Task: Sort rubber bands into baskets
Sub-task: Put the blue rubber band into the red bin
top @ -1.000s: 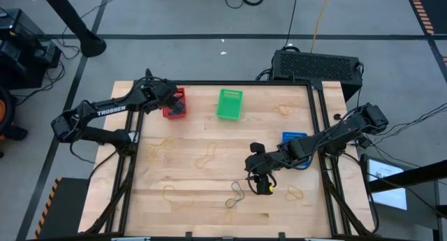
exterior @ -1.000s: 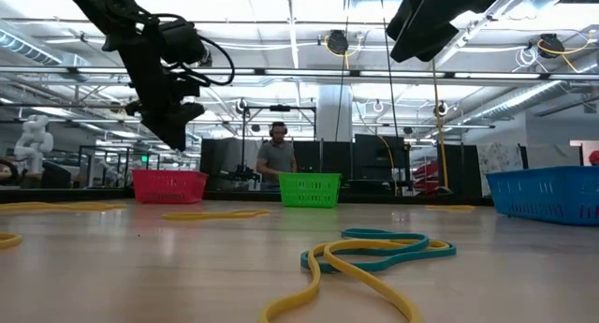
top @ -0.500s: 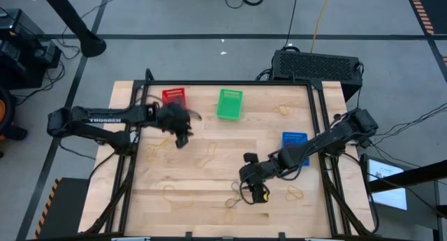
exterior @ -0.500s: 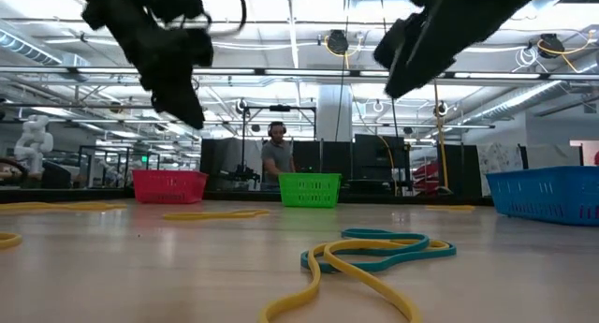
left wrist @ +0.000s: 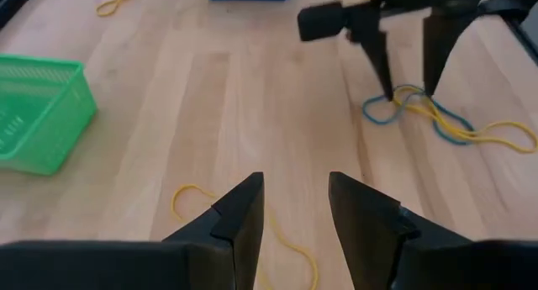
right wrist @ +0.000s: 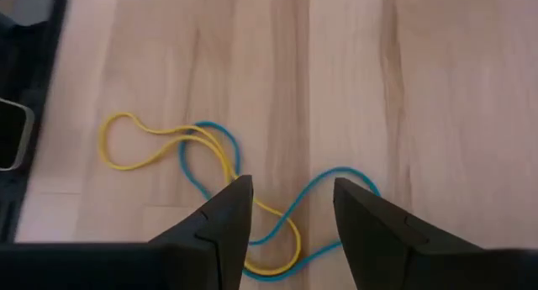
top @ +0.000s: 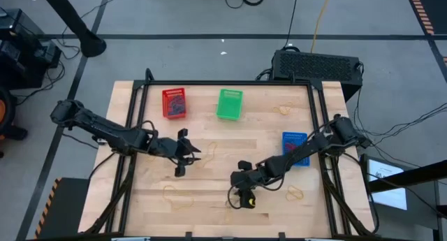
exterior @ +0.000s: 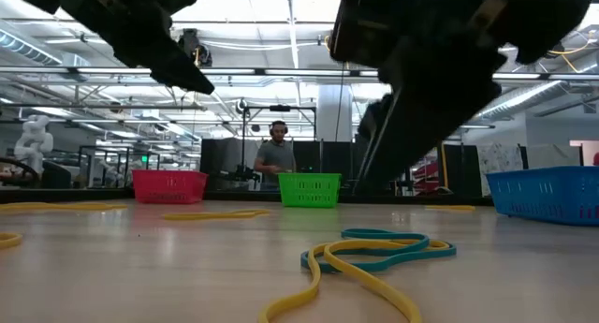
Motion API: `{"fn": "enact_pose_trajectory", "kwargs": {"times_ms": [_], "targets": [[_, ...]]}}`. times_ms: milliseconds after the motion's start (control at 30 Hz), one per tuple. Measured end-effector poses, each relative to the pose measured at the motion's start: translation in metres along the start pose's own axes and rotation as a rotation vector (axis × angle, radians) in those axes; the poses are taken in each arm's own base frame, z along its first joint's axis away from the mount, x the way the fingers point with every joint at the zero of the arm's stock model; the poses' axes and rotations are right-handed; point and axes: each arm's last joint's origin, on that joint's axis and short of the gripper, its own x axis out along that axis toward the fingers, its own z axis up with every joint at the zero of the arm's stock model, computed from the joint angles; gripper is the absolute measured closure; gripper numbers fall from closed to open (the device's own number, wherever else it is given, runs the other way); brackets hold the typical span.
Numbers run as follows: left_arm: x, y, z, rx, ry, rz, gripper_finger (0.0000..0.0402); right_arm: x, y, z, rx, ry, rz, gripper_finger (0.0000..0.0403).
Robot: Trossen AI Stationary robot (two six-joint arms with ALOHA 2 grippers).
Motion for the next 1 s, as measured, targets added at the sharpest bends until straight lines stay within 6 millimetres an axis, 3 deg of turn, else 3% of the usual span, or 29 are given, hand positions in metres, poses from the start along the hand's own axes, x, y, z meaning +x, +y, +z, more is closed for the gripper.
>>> {"fn": "enact_pose_trajectory", "kwargs": {"times_ms": [233,433,533,733,1000], "targets": [[0.004,-0.001,-0.014,-0.008,-0.038,-0.007,0.0258,0.02,0.002,-0.009,0.007,0.0,-0.023,0.0243],[0.005,0.0,-0.017,-0.014,-0.063,-0.011,0.0258,0.025,0.0,-0.013,0.05,0.027,-0.047,0.0247],[0.005,0.0,-0.018,-0.014,-0.06,-0.011,0.0258,0.024,-0.002,-0.016,0.058,0.046,-0.085,0.0274],[0.005,0.0,-0.017,-0.014,-0.075,-0.013,0.0258,0.024,-0.004,-0.018,0.038,0.069,-0.095,0.0389],[0.005,0.0,-0.016,-0.013,-0.086,-0.014,0.0258,-0.003,0.003,-0.004,-0.021,0.011,-0.042,0.0401]]}}
